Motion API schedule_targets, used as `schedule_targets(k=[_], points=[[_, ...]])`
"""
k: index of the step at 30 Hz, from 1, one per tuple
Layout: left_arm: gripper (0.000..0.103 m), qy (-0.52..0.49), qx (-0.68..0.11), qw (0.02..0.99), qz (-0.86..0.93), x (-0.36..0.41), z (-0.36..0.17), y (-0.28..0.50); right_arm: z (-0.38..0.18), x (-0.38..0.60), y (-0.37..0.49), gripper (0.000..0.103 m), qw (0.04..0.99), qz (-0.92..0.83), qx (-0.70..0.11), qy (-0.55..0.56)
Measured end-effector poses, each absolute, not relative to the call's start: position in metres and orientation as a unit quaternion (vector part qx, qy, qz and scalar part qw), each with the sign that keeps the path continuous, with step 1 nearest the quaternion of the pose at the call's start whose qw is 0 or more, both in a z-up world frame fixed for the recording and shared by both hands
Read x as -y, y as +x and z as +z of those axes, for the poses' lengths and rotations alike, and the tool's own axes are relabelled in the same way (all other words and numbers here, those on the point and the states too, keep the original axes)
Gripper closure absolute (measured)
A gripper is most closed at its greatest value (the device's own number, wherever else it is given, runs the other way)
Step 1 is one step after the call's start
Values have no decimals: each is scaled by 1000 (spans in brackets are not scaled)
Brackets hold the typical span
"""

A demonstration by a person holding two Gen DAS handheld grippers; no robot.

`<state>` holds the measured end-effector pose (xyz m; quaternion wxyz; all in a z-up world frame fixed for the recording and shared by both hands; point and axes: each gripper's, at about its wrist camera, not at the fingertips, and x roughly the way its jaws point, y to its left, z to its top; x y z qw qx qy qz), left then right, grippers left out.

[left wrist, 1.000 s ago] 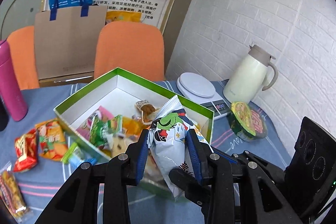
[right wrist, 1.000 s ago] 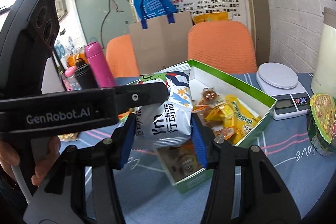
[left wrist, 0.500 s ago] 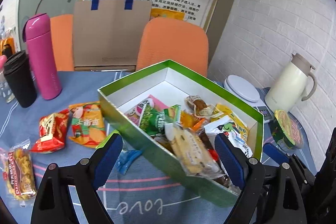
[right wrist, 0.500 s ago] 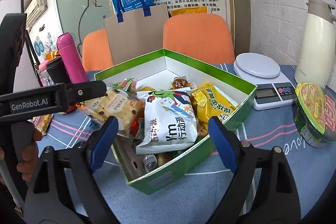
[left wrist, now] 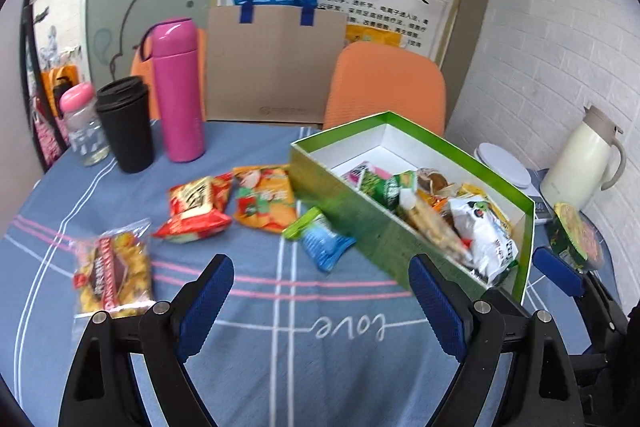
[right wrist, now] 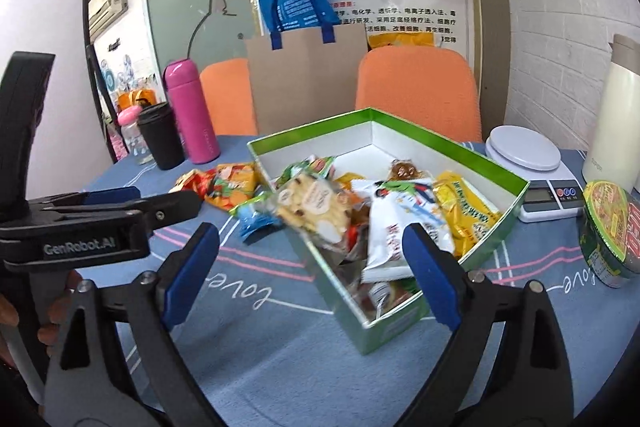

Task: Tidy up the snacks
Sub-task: 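Withdraw both open tools from the green box, then grasp the clear Danco Galette biscuit pack with the right tool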

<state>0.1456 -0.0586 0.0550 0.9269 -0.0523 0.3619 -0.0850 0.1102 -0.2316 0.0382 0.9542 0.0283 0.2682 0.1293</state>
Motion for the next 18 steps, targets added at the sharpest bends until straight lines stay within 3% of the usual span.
schedule_targets(k=[18], points=[[12,-114,-366,923,22,-77,26,123,15,153,113,10,921,217,-322,5]])
